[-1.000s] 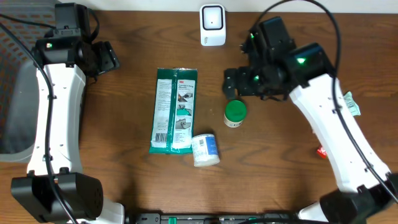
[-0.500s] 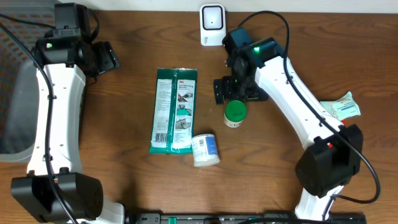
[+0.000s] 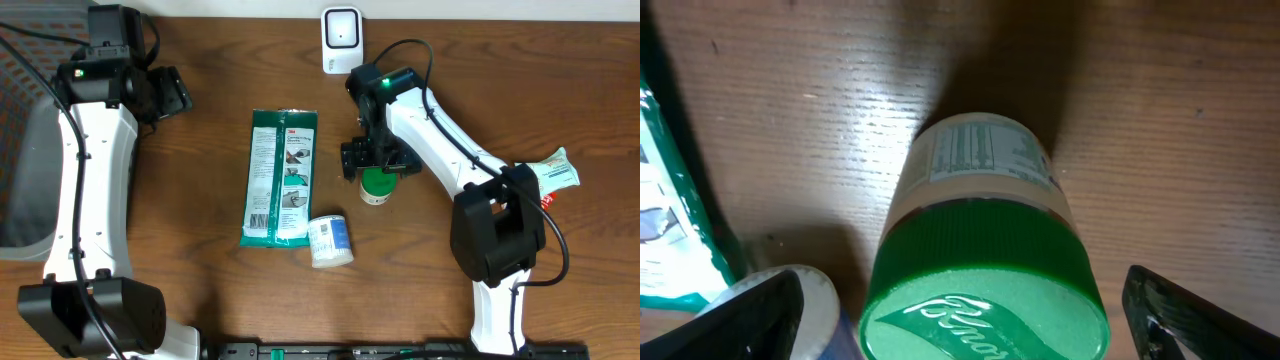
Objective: Scan the item barcode
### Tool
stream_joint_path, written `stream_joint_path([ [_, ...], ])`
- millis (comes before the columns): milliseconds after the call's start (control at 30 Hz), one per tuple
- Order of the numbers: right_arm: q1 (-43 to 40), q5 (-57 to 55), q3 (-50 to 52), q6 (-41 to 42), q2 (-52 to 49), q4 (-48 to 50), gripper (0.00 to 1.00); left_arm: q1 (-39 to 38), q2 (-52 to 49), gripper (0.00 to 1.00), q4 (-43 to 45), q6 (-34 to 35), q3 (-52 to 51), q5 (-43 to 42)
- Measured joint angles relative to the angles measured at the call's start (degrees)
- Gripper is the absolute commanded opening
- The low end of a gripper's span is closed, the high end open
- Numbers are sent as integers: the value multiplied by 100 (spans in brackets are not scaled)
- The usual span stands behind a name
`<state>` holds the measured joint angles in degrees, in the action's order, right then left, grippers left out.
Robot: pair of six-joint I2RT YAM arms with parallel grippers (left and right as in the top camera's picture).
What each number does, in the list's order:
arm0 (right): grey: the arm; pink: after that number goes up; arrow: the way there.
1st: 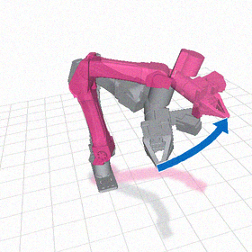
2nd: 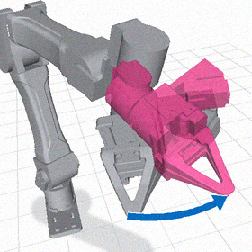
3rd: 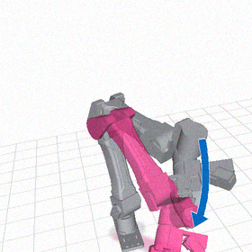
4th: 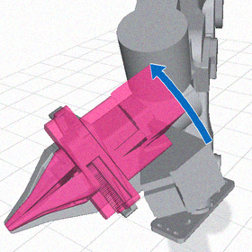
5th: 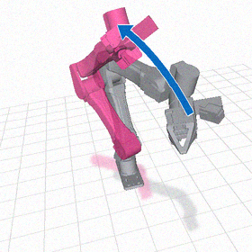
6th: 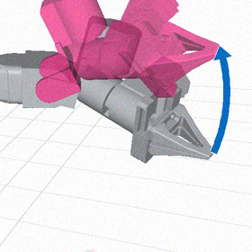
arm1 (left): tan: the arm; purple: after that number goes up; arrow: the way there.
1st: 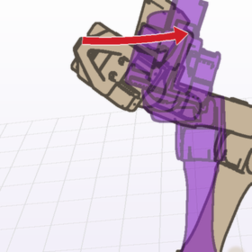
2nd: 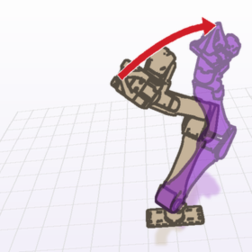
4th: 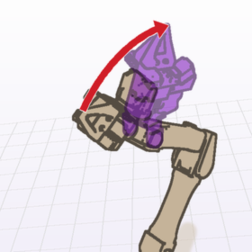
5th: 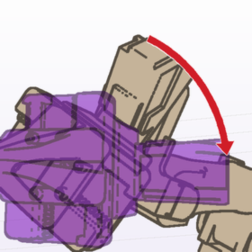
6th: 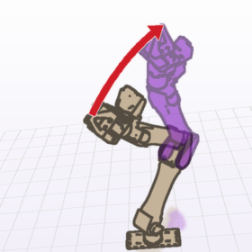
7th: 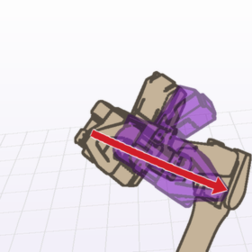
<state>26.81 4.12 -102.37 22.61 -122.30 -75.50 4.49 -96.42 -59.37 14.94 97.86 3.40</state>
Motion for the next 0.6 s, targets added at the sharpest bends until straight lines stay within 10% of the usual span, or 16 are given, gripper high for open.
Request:
stream_joint_path([
  [300, -2, 15, 457, 221, 0, 328, 88, 0, 0, 82, 0, 0, 0, 0],
  [600, -26, 20, 531, 345, 0, 358, 50, 0, 0, 82, 0, 0, 0, 0],
])
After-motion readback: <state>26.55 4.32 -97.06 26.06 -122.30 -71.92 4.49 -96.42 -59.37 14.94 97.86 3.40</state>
